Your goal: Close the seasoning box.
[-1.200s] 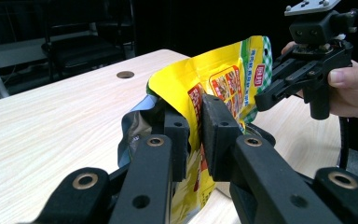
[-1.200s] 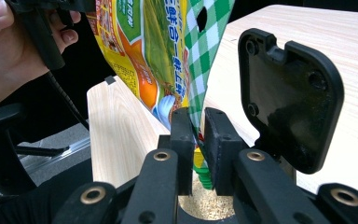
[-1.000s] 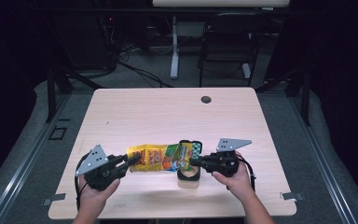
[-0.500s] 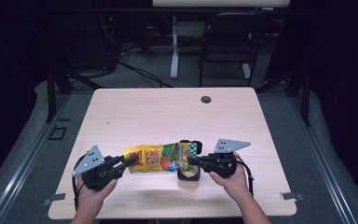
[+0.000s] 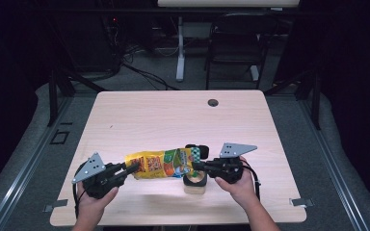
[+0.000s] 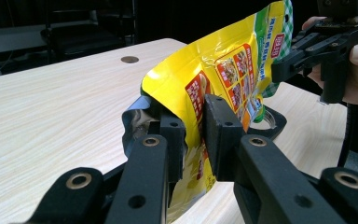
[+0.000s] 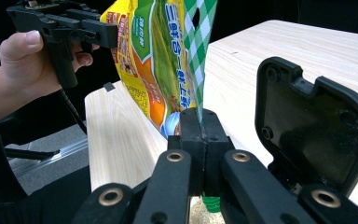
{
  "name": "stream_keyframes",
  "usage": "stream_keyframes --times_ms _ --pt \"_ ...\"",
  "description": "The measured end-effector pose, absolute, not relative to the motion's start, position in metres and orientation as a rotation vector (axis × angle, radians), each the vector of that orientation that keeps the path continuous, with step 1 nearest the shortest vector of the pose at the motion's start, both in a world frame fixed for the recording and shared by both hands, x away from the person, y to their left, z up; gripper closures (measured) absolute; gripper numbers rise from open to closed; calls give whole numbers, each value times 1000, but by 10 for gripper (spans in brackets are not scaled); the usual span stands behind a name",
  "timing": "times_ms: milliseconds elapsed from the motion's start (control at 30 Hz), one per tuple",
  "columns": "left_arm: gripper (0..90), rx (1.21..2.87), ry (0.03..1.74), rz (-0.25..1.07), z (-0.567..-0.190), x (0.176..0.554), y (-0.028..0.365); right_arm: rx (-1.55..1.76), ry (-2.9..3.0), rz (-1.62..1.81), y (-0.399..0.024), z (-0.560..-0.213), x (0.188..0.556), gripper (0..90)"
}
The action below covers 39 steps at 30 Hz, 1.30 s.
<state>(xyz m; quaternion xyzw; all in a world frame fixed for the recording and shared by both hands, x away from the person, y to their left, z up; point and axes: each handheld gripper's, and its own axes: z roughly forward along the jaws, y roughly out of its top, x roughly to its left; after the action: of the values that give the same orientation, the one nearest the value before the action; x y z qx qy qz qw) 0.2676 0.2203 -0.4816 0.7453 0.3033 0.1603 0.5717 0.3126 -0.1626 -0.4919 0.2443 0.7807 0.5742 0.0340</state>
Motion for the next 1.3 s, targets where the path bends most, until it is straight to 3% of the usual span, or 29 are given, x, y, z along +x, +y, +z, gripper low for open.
stream_keyframes --times_ms 1300 --pt "734 1761 774 333 -516 269 231 768 2387 1724 -146 -481 310 900"
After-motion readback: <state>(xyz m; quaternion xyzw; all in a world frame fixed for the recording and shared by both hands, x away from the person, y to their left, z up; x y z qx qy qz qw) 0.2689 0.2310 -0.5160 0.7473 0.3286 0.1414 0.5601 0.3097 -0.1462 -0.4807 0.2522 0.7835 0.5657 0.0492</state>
